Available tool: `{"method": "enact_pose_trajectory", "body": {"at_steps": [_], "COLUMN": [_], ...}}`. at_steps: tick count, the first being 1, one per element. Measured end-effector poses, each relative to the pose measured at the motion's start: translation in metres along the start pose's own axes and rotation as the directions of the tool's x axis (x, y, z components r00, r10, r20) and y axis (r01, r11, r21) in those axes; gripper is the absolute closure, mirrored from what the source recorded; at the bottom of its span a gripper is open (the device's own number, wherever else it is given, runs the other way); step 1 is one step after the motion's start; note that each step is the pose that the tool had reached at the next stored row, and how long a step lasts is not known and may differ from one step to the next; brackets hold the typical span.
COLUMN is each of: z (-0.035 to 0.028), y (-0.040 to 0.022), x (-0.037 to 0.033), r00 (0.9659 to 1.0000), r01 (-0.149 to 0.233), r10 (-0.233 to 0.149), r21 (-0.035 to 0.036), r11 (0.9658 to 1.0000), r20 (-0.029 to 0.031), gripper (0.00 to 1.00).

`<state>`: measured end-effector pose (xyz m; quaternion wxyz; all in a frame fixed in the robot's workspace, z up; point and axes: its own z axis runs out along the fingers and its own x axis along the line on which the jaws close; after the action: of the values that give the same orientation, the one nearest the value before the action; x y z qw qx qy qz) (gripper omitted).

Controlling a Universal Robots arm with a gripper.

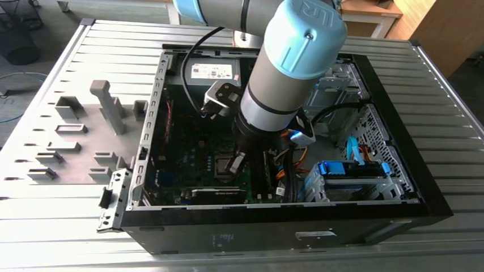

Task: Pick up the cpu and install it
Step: 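Install the first cpu locking lever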

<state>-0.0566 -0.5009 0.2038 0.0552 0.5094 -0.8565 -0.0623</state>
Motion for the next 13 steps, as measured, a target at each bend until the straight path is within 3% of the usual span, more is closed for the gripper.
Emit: {"method": "enact_pose_trajectory", "body": {"at_steps": [11,13], "z": [0.0017,0.002], "y": [-0.0036,-0.0037], "x": [-0.0018,-0.0019], "r00": [1.0,0.9997], "r01": [0.004,0.023], "r10": [-0.004,-0.023], "r21": [-0.0015,-0.001], "r11": [1.0,0.9997], "r20": [-0.0015,-0.0045], "gripper": [0.89,0.89]}}
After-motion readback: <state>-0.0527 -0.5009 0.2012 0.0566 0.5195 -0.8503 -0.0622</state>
